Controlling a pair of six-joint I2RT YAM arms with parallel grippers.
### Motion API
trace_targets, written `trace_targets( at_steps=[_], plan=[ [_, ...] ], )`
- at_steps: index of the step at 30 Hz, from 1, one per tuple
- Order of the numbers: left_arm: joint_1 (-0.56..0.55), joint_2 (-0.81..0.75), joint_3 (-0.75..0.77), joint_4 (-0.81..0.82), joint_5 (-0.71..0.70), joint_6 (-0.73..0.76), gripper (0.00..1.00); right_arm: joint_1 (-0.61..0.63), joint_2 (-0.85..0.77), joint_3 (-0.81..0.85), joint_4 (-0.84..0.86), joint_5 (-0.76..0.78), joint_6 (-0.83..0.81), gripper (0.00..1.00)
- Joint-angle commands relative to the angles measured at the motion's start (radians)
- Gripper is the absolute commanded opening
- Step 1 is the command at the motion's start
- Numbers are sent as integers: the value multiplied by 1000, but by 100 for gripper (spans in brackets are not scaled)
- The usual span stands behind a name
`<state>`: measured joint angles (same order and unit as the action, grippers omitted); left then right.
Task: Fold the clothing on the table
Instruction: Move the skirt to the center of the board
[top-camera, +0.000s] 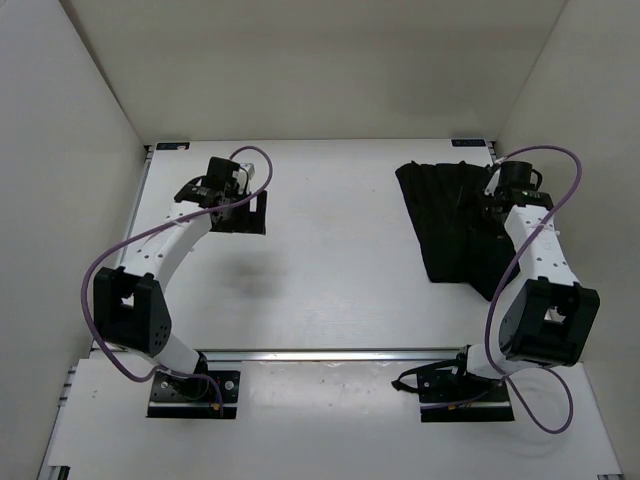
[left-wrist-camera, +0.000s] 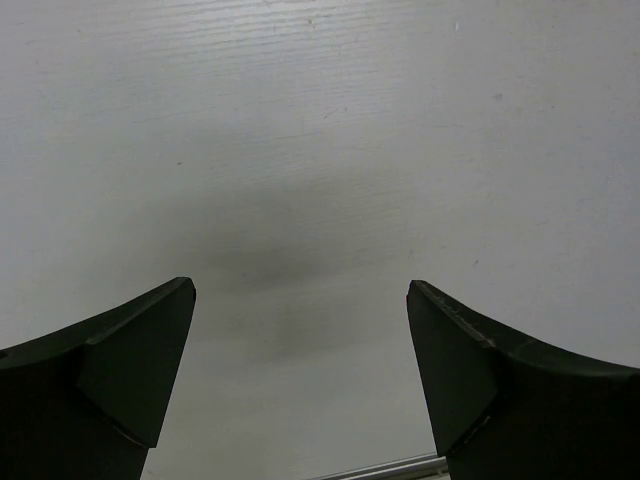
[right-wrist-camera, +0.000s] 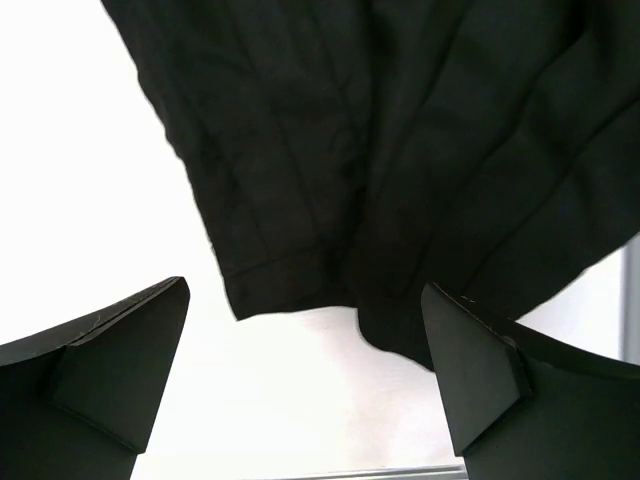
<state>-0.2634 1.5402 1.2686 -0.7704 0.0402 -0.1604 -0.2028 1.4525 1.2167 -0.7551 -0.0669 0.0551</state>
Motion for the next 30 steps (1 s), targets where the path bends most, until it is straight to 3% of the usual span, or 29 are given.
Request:
trace_targets(
  at_steps=[1, 10, 15, 21, 30],
  plan=[
    [0, -49, -26, 7, -32, 9, 98, 5, -26, -6, 28, -48, 51, 100],
    [-28, -48, -71, 3, 110, 39, 99, 128, 52, 7, 40, 35, 60, 99],
    [-69, -41, -55, -46, 55, 58, 98, 128, 54, -48, 134, -28, 107, 98],
    [-37, -97, -86, -24, 43, 58, 98, 146, 22, -132, 220, -94, 124, 95],
    [-42, -88, -89, -7, 69, 62, 99, 355, 104, -166, 145, 100, 75, 96]
  ],
)
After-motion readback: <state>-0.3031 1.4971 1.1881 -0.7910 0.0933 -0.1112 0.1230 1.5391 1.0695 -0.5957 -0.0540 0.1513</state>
